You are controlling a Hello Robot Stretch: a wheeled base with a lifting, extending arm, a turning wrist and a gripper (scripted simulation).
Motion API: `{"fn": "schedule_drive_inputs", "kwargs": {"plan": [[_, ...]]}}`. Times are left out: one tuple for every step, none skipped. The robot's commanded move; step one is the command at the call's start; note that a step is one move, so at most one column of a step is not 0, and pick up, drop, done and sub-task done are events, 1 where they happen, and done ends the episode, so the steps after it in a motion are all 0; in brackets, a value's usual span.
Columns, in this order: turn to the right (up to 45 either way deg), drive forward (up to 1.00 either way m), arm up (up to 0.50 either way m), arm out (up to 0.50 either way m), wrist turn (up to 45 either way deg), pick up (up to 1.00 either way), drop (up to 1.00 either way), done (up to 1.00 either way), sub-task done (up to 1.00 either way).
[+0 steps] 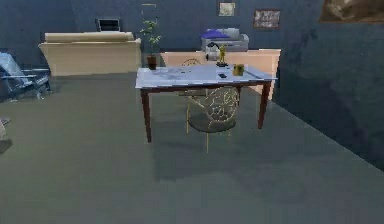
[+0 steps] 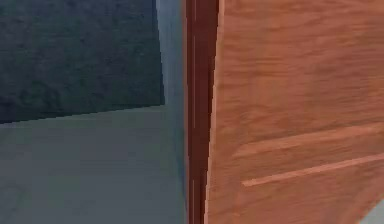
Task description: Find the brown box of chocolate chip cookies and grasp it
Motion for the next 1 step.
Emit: {"fn": "schedule_drive_inputs", "kwargs": {"plan": [[-24.0, 0.00, 0.00, 0.00, 0.0, 0.00, 0.00, 0.00, 0.00]]}}
